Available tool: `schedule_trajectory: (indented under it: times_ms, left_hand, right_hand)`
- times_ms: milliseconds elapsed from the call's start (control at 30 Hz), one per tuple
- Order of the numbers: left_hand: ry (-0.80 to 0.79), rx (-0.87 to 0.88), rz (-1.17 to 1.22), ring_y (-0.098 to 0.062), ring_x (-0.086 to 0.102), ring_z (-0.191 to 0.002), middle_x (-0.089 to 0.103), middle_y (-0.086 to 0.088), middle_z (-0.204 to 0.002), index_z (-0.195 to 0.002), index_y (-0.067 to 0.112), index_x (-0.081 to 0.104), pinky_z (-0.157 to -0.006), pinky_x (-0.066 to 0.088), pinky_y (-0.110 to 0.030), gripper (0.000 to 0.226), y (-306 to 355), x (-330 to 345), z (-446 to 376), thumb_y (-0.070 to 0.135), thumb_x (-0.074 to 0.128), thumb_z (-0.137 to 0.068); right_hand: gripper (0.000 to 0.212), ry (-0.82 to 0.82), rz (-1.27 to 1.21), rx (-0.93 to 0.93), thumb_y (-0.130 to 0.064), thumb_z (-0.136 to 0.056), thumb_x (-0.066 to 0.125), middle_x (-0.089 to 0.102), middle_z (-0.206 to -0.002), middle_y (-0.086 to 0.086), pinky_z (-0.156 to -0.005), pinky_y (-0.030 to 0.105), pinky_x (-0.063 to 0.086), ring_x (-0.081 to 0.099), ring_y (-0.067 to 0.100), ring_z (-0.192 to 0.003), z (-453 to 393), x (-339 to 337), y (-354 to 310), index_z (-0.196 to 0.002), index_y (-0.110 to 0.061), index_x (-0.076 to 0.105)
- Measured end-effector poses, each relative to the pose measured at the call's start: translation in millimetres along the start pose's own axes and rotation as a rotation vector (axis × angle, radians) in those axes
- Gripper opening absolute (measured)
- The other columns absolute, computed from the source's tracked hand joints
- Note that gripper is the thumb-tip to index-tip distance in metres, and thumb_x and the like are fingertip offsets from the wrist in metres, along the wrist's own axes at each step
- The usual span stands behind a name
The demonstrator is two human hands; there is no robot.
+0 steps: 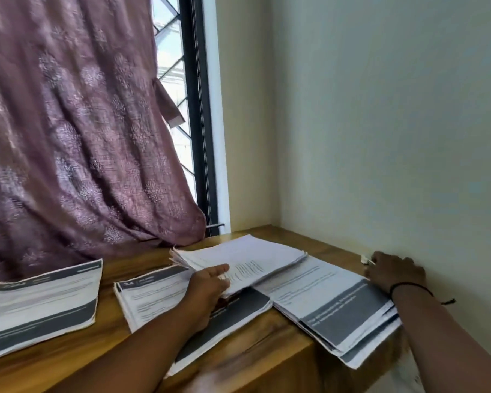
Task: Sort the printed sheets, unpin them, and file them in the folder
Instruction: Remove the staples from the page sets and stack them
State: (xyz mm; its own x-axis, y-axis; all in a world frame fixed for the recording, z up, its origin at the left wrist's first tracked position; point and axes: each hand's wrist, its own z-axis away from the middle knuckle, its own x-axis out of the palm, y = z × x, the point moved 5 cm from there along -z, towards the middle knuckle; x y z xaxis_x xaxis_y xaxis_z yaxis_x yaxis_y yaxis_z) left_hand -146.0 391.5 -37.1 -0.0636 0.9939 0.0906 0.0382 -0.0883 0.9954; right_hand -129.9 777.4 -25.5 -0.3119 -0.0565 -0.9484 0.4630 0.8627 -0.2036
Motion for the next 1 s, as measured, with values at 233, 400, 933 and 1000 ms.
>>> schedule_trajectory:
  times_ms: [233,400,933,1000]
  left_hand:
    - [0.008,0.015,0.027,-0.025,0.061,-0.101,0.055,-0.016,-0.132,-0.127,0.004,0.058,-0.055,0.054,-0.017,0.041,4,-1,7,-0.013,0.05,-0.09]
    - [0.076,0.128,0.099,-0.024,0.062,-0.097,0.056,-0.013,-0.131,-0.13,0.01,0.056,-0.057,0.055,-0.021,0.043,38,-22,21,-0.009,0.049,-0.093]
    - [0.412,0.273,-0.16,-0.015,0.06,-0.089,0.054,-0.002,-0.123,-0.142,0.022,0.043,-0.052,0.052,-0.018,0.061,121,-343,125,-0.01,0.052,-0.09]
    - [0.428,0.257,-0.135,-0.022,0.059,-0.101,0.053,-0.003,-0.131,-0.14,0.021,0.045,-0.058,0.052,-0.021,0.063,118,-368,134,-0.014,0.051,-0.088]
  right_hand:
    - [0.029,0.17,-0.146,-0.099,-0.03,-0.092,0.051,0.064,-0.111,0.013,-0.086,0.037,0.046,0.059,0.034,-0.103,8,-22,-39,-0.118,-0.018,0.052]
    - [0.035,0.214,-0.549,-0.32,-0.022,-0.088,0.06,0.066,-0.113,0.011,-0.088,0.036,0.046,0.06,0.034,-0.106,61,-74,-143,-0.122,-0.016,0.055]
    - [0.02,-1.15,-1.206,-0.49,-0.011,-0.099,0.042,0.061,-0.086,0.006,-0.05,0.023,0.044,0.053,0.013,-0.06,333,-48,-454,-0.09,-0.012,0.06]
    - [0.022,-1.24,-1.17,-0.505,-0.014,-0.1,0.04,0.065,-0.092,0.006,-0.048,0.022,0.042,0.052,0.013,-0.061,358,-41,-480,-0.095,-0.013,0.062]
